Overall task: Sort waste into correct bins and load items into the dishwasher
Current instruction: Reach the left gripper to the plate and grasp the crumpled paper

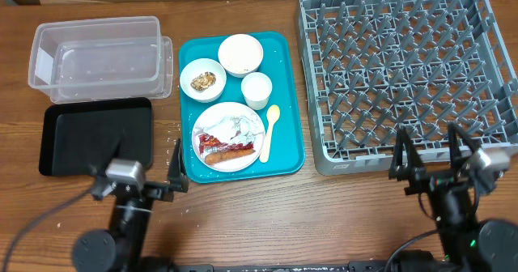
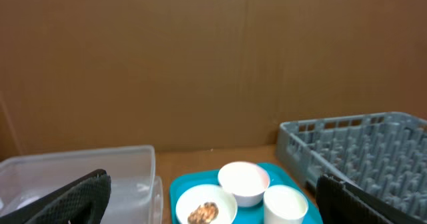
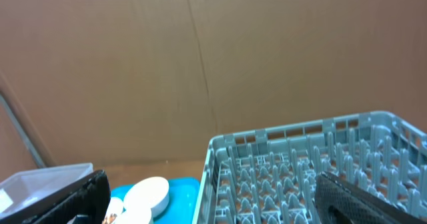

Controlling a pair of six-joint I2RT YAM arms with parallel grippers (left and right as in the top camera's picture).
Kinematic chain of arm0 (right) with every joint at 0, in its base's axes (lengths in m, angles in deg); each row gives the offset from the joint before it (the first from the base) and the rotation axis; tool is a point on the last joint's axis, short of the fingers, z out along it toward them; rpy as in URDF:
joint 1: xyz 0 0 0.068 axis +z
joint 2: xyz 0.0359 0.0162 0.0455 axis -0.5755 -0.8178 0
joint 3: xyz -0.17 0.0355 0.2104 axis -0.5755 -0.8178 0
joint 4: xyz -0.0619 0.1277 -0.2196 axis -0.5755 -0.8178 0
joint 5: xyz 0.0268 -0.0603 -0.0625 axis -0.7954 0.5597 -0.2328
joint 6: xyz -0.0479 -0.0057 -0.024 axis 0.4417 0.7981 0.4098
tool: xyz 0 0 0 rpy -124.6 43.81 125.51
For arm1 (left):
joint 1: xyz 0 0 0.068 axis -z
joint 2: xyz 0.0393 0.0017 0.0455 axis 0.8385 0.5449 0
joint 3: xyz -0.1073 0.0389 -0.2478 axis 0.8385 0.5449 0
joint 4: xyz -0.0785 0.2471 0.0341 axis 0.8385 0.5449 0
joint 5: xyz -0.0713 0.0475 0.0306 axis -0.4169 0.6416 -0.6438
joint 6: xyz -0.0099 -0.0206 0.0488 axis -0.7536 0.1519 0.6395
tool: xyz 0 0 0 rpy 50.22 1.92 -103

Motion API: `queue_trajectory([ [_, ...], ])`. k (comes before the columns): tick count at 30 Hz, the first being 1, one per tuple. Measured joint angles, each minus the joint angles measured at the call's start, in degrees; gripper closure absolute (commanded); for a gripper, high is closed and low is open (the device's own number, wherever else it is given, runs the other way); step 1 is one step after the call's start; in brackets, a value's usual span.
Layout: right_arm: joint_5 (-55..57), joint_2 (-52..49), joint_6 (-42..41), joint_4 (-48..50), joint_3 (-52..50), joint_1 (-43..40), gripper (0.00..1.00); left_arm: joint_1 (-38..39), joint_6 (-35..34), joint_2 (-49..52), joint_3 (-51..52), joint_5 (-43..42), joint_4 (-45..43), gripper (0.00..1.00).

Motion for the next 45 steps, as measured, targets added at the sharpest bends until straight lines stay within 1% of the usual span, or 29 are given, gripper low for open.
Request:
queue_trajectory([
  [2, -0.55, -5.6, 0.26, -3.58, 5.11, 0.0, 0.0, 0.0, 0.28, 5.09, -5.62, -1.38, 3.63, 0.0],
  [3, -0.79, -7.63, 0.42, -4.74, 6.8, 0.02, 0.0, 0.0, 0.46, 9.18, -9.6, -2.38, 5.55, 0.0],
  [5, -1.88, -13.16, 0.59, -9.44, 11.74, 0.02, 0.0, 0.0, 0.59, 16.2, -17.09, -3.74, 12.04, 0.0],
  [7, -3.19, -18.91, 0.72, -12.72, 16.46, 0.0, 0.0, 0.0, 0.63, 25.46, -26.62, -5.51, 18.36, 0.0],
  [8, -4.09, -21.86, 0.83, -15.32, 18.6, 0.02, 0.0, 0.0, 0.66, 28.0, -28.87, -5.95, 20.0, 0.0],
  [9, -5.16, -24.65, 0.87, -16.59, 20.37, 0.02, 0.0, 0.02, 1.07, 33.14, -34.25, -7.17, 26.69, 0.0],
  [13, -6.43, -30.62, 0.83, -18.53, 21.94, 0.0, 0.0, 2.86, 4.07, 49.09, -48.54, -8.92, 44.22, 0.0],
  [14, -6.56, -31.32, 0.87, -18.78, 21.92, 0.02, 0.0, 3.76, 4.61, 51.58, -50.03, -9.01, 45.48, 0.0],
  [16, -6.99, -33.75, 0.85, -19.96, 21.92, 0.02, 0.0, 7.19, 5.88, 60.78, -53.29, -8.61, 49.55, 0.0],
  [17, -7.04, -34.49, 0.83, -20.55, 21.92, 0.02, 0.0, 8.02, 6.03, 62.95, -53.35, -8.5, 49.77, 0.0],
  [20, -7.17, -36.46, 0.83, -22.25, 21.92, 0.02, 0.0, 11.82, 6.56, 73.66, -53.53, -8.39, 49.77, 0.0],
  [21, -7.21, -36.85, 0.85, -22.6, 21.92, 0.02, 0.0, 12.46, 6.56, 76.15, -53.59, -8.37, 49.46, 0.07],
  [22, -7.26, -37.22, 0.83, -23.04, 21.92, 0.02, 0.0, 13.14, 6.56, 79.32, -53.72, -8.39, 49.59, 0.07],
  [23, -7.26, -37.68, 0.83, -23.45, 21.92, 0.02, 0.0, 13.57, 6.69, 81.94, -53.79, -8.39, 49.92, 0.0],
  [27, -7.26, -39.26, 0.85, -24.98, 21.92, 0.0, 0.0, 14.78, 6.49, 90.88, -53.79, -7.13, 51.21, 0.0],
  [31, -7.26, -40.83, 0.87, -25.73, 21.92, 0.0, 0.0, 16.72, 5.9, 96.65, -53.79, -1.07, 51.08, 0.0],
  [35, -7.28, -42.49, 0.85, -26.93, 21.92, 0.02, 0.0, 19.89, 5.88, 100.69, -53.79, 5.4, 49.11, 0.0],
  [36, -7.26, -42.73, 0.87, -27.04, 21.92, 0.02, 0.0, 20.5, 5.86, 101.13, -53.83, 6.47, 48.39, 0.08],
  [37, -7.28, -43.01, 0.85, -27.15, 21.92, 0.0, 0.0, 20.98, 5.86, 101.24, -54.05, 7.43, 47.8, 0.25],
  [38, -7.26, -43.21, 0.85, -27.12, 21.92, 0.0, 0.0, 21.53, 5.75, 101.39, -54.34, 8.46, 47.45, 0.48],
  [39, -7.23, -43.41, 0.85, -27.26, 21.92, 0.02, 0.0, 21.92, 5.27, 101.9, -54.49, 9.38, 46.95, 0.74],
  [40, -7.26, -43.43, 0.83, -27.28, 21.92, 0.02, 0.0, 22.27, 4.92, 102.77, -54.73, 10.23, 46.45, 0.92],
  [41, -7.26, -43.43, 0.85, -27.28, 21.92, 0.02, 0.0, 22.27, 4.83, 103.86, -54.73, 10.62, 46.36, 0.96],
  [42, -7.23, -43.43, 0.85, -27.28, 21.92, 0.02, 0.0, 22.27, 4.83, 105.68, -54.82, 11.67, 46.45, 0.96],
  [45, -7.28, -43.43, 0.87, -27.3, 21.92, 0.02, 0.0, 22.27, 4.66, 105.74, -55.19, 12.59, 46.8, 0.96],
])
